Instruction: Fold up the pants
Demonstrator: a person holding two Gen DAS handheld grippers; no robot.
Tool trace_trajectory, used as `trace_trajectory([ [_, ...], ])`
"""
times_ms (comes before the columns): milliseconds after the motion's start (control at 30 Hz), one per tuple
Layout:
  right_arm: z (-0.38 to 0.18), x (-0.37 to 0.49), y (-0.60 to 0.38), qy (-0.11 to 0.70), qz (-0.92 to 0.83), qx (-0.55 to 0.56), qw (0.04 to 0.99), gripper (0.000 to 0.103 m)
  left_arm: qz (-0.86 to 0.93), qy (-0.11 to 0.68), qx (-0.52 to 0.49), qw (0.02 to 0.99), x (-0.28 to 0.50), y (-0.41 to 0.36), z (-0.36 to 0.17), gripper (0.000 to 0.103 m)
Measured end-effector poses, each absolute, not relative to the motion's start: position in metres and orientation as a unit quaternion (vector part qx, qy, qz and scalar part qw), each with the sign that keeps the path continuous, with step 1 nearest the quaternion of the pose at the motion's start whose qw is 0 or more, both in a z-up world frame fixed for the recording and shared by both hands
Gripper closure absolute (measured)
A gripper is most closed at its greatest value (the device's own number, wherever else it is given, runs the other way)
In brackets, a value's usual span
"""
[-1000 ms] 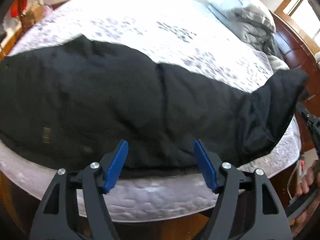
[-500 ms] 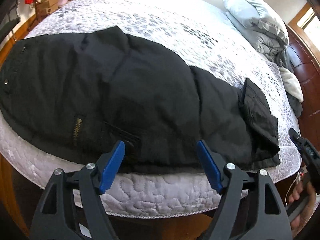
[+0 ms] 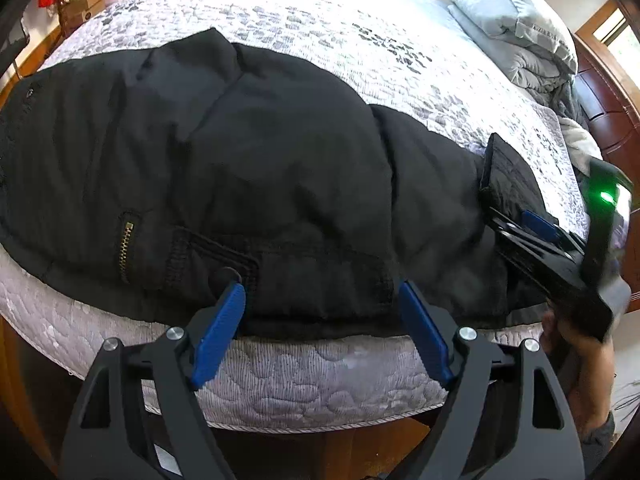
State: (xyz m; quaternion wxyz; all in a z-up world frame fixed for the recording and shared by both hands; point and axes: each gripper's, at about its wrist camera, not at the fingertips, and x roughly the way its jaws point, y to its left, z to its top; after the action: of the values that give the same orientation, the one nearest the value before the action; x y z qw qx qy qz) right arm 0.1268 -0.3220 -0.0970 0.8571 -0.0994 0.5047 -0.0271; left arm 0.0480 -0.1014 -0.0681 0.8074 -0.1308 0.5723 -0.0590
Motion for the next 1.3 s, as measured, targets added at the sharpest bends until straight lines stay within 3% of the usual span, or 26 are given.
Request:
trace_trajectory([
  [167,-0.114,0.136,-0.316,0.529,-0.046,-0.127,0.838,0.031,-0.059,0.577,-0.132,0.804,0.051,-0.103,-0.072,0.023],
  [233,-0.114,0.139,-0.324,0.529,-0.057,-0.105,0.840,0.061,-0.060,0.578,-0.133,0.803,0.051,-0.104,-0.072,0.022],
  [300,-0.110,0.139,-0.337,0.533,-0.061,-0.057,0.842,0.079,-0.063,0.579,-0.129,0.803,0.050,-0.107,-0.072,0.021],
  [333,-0.107,0.137,-0.343,0.529,-0.065,-0.039,0.845,0.086,-0.063,0.579,-0.128,0.803,0.050,-0.108,-0.072,0.021],
  [433,-0.094,0.127,-0.367,0.514,-0.067,0.021,0.855,0.089,-0.058,0.578,-0.127,0.804,0.051,-0.110,-0.074,0.021],
  [800,-0.035,0.054,-0.476,0.426,-0.150,0.157,0.878,0.090,-0.066,0.542,-0.095,0.833,0.083,-0.177,-0.062,0.021],
  [1033,-0.049,0.018,-0.539,0.428,-0.224,0.190,0.855,0.089,-0.073,0.536,-0.066,0.839,0.094,-0.218,-0.062,0.021],
  [1067,-0.055,0.013,-0.549,0.432,-0.236,0.195,0.848,0.088,-0.073,0.534,-0.060,0.840,0.093,-0.221,-0.062,0.021],
  [1133,-0.064,0.004,-0.562,0.440,-0.262,0.197,0.836,0.064,-0.075,0.535,-0.052,0.840,0.092,-0.224,-0.064,0.021],
  [1300,-0.087,-0.028,-0.600,0.446,-0.279,0.263,0.809,0.047,-0.077,0.552,-0.044,0.829,0.089,-0.230,-0.072,0.021],
])
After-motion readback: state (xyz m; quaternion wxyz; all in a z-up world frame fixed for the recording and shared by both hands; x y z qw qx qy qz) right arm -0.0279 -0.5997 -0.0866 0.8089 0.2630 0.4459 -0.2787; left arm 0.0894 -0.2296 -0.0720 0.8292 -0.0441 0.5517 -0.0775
